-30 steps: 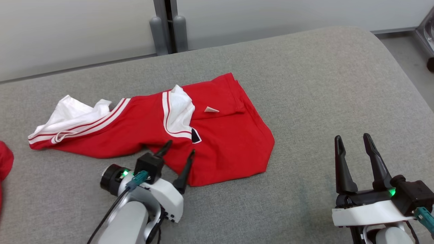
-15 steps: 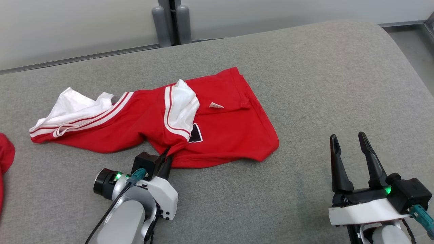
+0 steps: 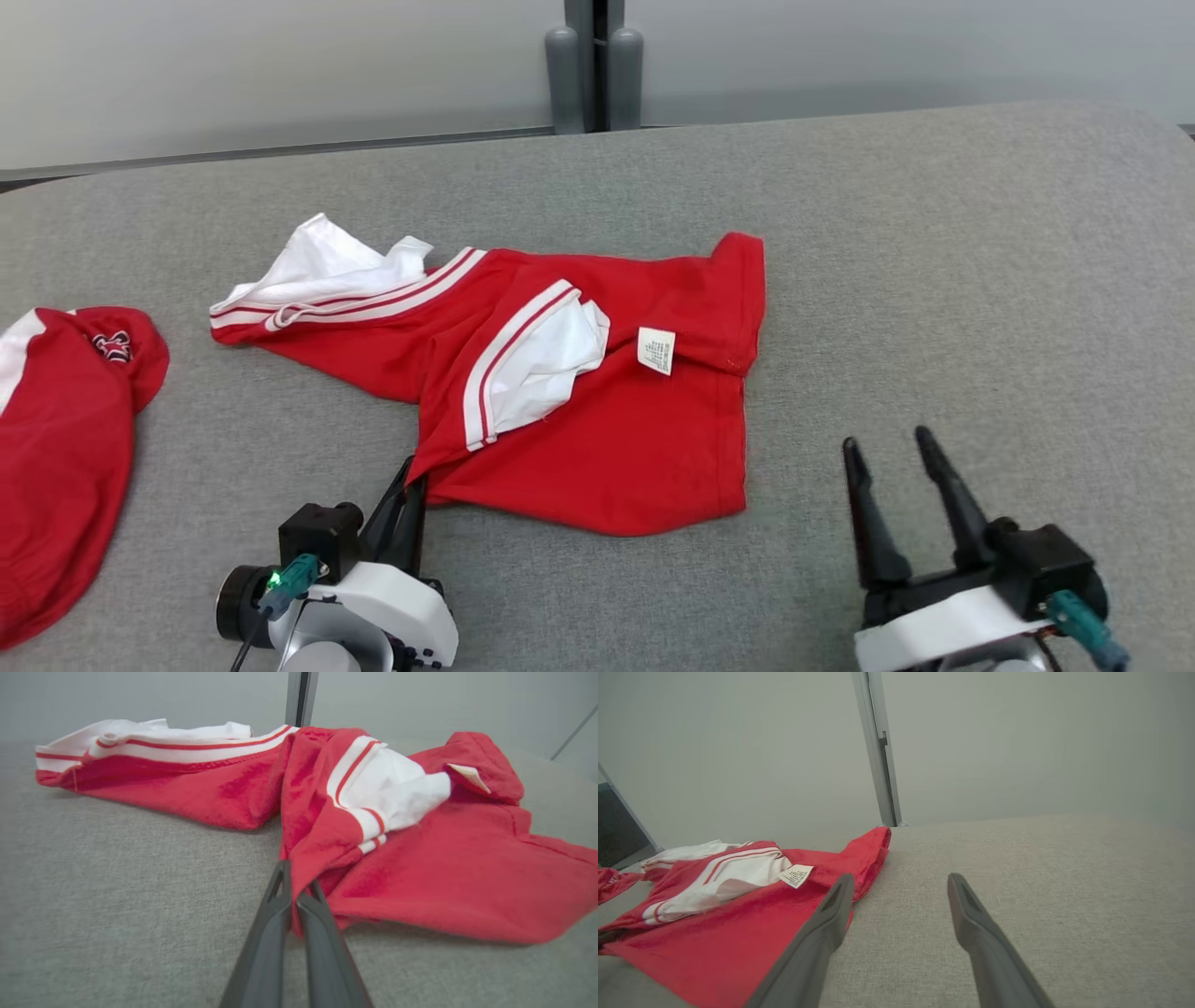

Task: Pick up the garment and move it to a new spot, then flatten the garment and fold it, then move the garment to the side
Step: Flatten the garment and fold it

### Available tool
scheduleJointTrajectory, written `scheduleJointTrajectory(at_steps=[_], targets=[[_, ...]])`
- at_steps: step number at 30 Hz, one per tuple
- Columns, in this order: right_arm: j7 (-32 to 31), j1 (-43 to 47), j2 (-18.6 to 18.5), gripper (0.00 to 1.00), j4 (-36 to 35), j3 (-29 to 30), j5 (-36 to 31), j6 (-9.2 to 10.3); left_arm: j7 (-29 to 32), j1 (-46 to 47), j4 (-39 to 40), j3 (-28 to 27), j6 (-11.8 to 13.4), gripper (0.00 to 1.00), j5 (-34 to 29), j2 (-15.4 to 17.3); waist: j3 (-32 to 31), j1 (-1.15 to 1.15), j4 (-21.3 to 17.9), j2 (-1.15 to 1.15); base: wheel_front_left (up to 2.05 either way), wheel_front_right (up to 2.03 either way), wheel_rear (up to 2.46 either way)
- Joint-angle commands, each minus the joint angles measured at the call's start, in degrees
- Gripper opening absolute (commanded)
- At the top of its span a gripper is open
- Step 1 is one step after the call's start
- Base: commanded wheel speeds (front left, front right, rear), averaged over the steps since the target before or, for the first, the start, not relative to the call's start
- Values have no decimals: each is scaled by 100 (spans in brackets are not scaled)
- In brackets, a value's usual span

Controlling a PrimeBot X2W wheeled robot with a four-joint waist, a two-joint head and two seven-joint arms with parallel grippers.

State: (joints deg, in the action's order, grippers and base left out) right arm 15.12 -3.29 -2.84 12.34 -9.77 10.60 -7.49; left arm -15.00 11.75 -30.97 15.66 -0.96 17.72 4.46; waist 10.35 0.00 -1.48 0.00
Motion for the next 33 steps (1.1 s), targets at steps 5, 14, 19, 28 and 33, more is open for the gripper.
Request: scheduleJointTrajectory(at_steps=[5,14,19,28,33], targets=[[6,-55,-22,100,630,-668,-66,1,-24,-64,101,-120,71,100,-17,-23,-91,0,229,0,0,0,0],[5,111,-627,100,961,-1493,-166,1,-17,-249,801,-90,-151,100,-262,-54,-166,0,364,0,0,0,0],[6,-107,-840,100,1213,-1816,-358,2,-17,-469,1426,-167,-189,100,-481,-75,-174,0,448,0,0,0,0],[5,-585,-759,100,1959,-2089,-666,2,-18,-688,1959,-101,-292,100,-680,-113,-143,0,794,0,0,0,0],[5,-709,-692,87,2117,-1991,-821,2,-18,-745,1992,-93,-307,100,-708,-132,-113,0,938,0,0,0,0]])
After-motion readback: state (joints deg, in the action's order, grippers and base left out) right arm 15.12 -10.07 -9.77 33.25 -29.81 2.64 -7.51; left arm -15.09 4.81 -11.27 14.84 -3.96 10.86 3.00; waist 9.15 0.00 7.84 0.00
